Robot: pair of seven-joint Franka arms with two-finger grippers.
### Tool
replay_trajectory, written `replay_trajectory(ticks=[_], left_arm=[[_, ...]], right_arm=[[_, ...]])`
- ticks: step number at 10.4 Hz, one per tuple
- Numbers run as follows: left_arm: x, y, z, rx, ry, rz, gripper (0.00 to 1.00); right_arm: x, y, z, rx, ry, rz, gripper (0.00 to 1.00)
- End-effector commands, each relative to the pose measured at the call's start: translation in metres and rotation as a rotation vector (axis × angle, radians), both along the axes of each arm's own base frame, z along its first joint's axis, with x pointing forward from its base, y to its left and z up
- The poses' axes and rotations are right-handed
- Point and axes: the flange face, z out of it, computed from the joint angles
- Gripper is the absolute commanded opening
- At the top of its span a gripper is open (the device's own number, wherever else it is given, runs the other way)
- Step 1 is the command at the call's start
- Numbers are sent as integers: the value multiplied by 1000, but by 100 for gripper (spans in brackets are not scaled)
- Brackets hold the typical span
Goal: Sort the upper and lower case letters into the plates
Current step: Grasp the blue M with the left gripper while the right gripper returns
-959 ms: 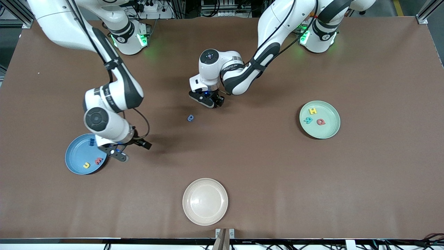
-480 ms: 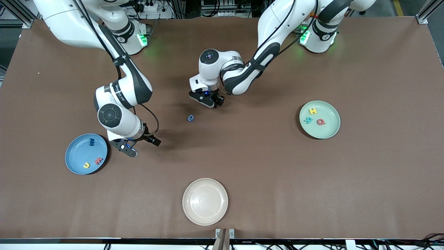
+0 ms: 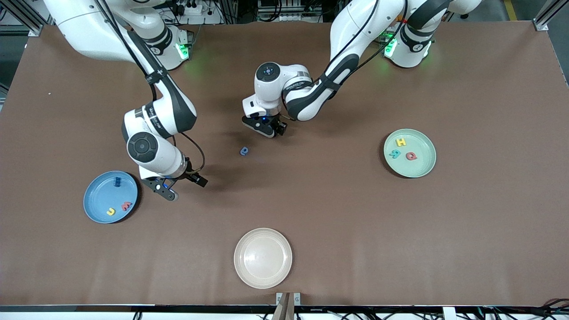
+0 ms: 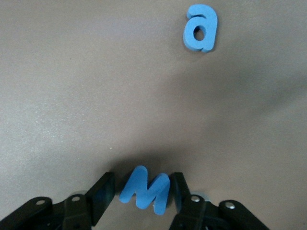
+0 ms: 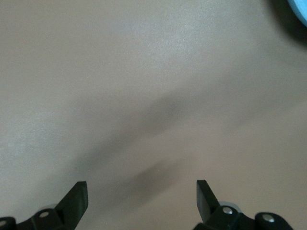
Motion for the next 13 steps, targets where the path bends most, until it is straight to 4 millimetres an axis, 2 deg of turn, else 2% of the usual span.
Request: replay_trajectory(ticks=[1, 2, 4, 6, 10, 13], left_arm=[[-11, 8, -14, 28, 34, 24, 47], [-11, 8, -14, 28, 34, 24, 41], [-11, 8, -15, 30, 35, 24, 39], [-11, 8, -15, 30, 35, 24, 32], [-6, 10, -12, 33, 35, 32, 32], [5, 18, 2, 86, 71, 34, 27]], right_arm=[[-3, 6, 8, 11, -4, -39, 100], [-4, 9, 9, 13, -5, -43, 100], [-3, 8, 10, 14, -8, -48, 100], [-3, 8, 9, 13, -6, -48, 100], [-3, 18, 10, 19, -24, -82, 100], [-4, 21, 9, 21, -22, -80, 100]])
